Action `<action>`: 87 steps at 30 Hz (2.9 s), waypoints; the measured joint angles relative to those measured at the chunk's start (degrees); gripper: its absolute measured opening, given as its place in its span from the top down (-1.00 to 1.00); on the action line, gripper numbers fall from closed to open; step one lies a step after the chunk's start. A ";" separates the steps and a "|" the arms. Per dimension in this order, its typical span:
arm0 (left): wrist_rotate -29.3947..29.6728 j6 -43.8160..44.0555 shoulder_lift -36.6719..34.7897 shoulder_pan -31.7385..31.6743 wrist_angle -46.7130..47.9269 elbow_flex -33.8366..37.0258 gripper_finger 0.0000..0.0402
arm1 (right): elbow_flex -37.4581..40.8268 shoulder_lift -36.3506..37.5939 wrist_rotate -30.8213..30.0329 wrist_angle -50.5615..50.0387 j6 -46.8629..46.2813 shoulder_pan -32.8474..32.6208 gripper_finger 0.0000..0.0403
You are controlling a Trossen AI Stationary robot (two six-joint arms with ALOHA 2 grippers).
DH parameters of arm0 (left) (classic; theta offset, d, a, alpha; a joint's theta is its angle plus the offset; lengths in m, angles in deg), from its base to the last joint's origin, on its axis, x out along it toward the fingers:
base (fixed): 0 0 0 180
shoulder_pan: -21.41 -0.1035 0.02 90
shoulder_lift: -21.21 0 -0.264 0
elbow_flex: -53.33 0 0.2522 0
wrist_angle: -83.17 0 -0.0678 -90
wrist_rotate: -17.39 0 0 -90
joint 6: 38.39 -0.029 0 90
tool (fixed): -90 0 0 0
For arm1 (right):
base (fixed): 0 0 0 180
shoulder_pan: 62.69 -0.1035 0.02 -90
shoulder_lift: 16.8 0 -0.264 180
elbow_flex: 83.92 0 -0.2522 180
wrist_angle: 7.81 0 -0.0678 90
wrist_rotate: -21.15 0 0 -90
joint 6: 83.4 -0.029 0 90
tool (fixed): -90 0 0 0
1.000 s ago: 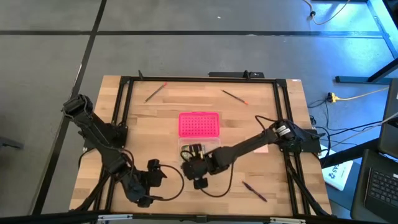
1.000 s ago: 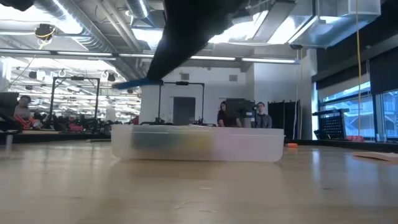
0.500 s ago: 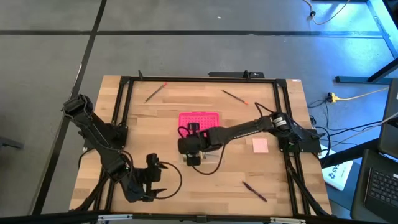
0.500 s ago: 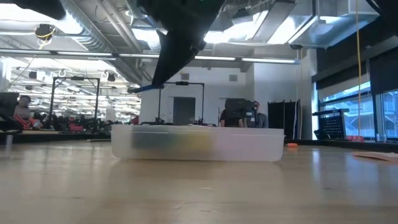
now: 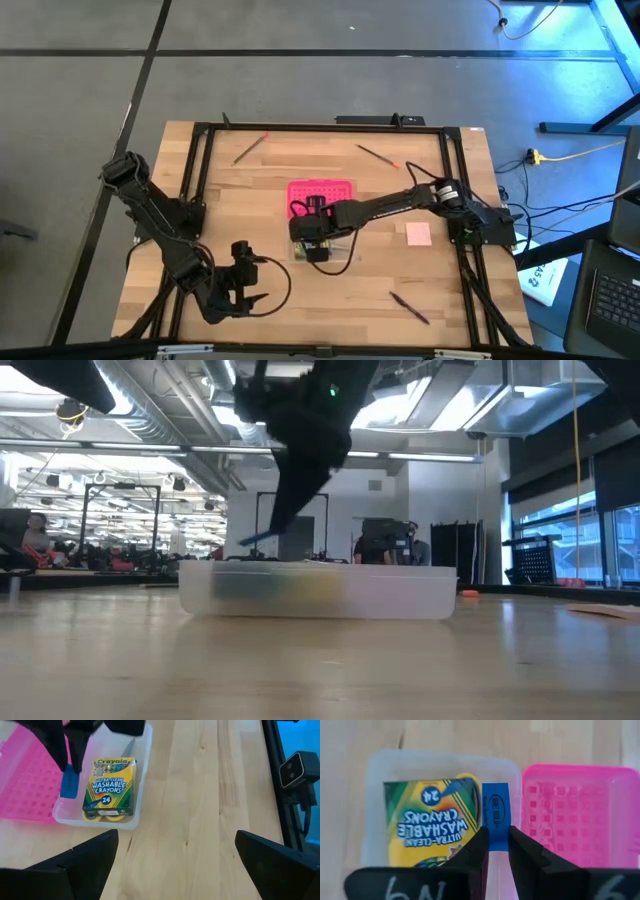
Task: Pack school essentials
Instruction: Put the blue eraser into the pencil case, then put the purple pen into the pencil case
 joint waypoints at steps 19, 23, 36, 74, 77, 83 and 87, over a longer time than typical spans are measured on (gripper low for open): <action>-0.01 -0.01 -0.01 -0.66 0.07 -0.01 -0.97 | 5.80 0.00 0.14 8.67 1.23 1.24 0.68; -0.01 0.00 -0.01 -0.66 0.07 -0.02 -0.97 | 5.80 0.00 3.28 8.90 1.73 1.82 0.68; -0.01 -0.01 0.00 -0.66 0.07 -0.02 -0.97 | 5.80 0.00 4.44 8.87 0.10 2.20 0.66; -0.01 1.62 -0.01 -0.63 0.04 -0.07 -0.97 | -25.94 0.42 2.83 -32.01 -20.05 -3.54 0.21; -0.01 1.63 -0.01 -0.66 0.04 -0.07 -0.97 | -28.75 0.44 1.97 -37.07 -21.44 -5.65 0.21; -0.01 1.16 -0.01 -0.63 -0.37 -0.07 -0.97 | -29.19 2.68 1.94 -42.90 -28.66 -11.33 0.21; -0.04 -0.41 -0.01 -0.59 -1.14 -0.07 -0.97 | -29.04 5.38 0.26 -44.32 -35.63 -15.72 0.21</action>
